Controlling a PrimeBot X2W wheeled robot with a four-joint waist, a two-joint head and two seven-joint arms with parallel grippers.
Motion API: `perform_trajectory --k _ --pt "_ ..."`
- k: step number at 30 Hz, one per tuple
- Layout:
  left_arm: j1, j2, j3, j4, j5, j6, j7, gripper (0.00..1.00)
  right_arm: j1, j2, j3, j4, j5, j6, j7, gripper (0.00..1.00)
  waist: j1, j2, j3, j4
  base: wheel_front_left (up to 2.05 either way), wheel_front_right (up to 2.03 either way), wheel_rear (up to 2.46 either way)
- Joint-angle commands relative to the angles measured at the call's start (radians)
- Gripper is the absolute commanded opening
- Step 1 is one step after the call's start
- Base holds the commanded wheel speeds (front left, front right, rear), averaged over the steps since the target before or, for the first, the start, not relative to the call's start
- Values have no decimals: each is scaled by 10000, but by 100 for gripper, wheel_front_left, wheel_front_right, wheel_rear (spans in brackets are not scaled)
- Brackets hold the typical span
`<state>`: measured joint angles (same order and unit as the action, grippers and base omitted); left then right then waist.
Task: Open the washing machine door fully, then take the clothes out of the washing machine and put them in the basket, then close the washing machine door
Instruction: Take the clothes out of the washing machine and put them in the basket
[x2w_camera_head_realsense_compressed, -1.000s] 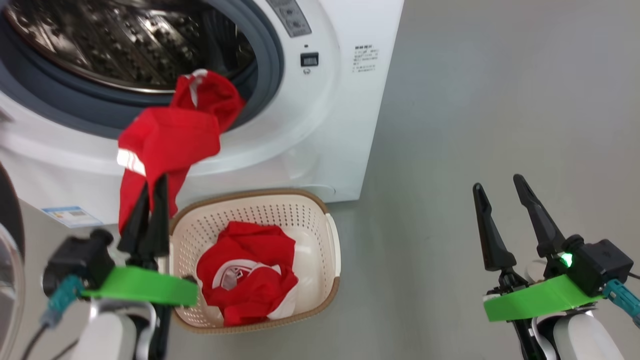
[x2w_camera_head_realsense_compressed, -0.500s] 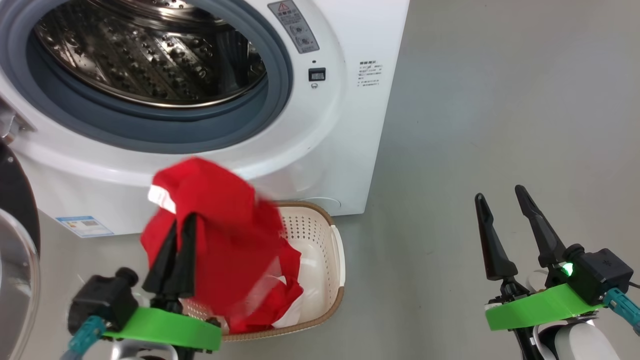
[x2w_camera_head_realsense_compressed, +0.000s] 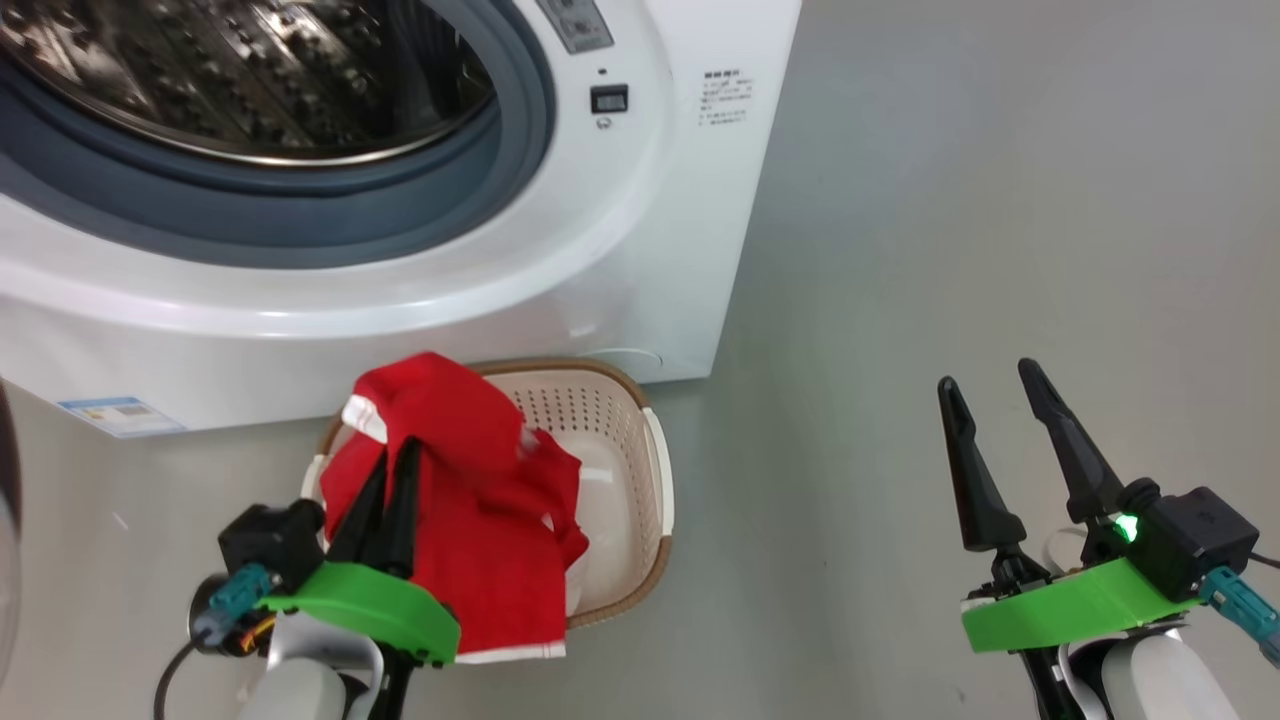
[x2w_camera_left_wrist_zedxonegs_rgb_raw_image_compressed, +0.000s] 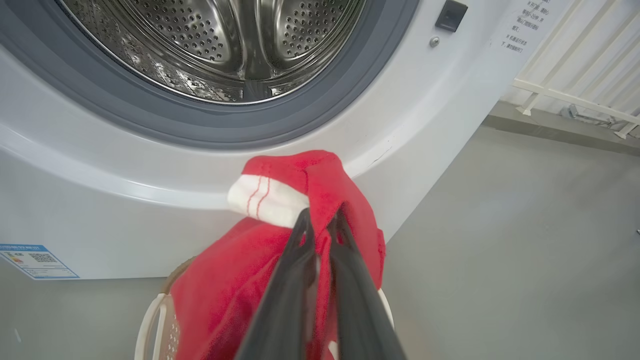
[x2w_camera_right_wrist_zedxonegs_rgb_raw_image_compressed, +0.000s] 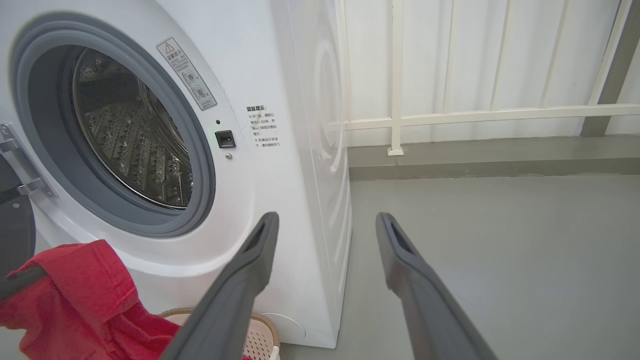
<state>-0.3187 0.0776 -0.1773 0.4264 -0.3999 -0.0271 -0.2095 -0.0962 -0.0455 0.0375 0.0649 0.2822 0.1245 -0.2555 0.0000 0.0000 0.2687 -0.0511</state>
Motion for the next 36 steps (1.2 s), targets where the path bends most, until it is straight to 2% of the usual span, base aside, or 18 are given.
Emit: perform_trajectory --k 1,29,36 --pt "-411 107 302 130 -67 -61 -209 0 -301 -47 234 -267 13 62 -63 100 0 0 264 -152 0 0 0" --pt "-3735 -60 448 6691 -380 -787 -521 0 -1254 -47 658 -175 130 62 -63 100 0 0 2252 -697 0 0 0" --pt "-4392 36 308 7943 -515 -916 -100 0 -1527 -47 810 -167 229 62 -63 100 0 0 2841 -890 0 0 0"
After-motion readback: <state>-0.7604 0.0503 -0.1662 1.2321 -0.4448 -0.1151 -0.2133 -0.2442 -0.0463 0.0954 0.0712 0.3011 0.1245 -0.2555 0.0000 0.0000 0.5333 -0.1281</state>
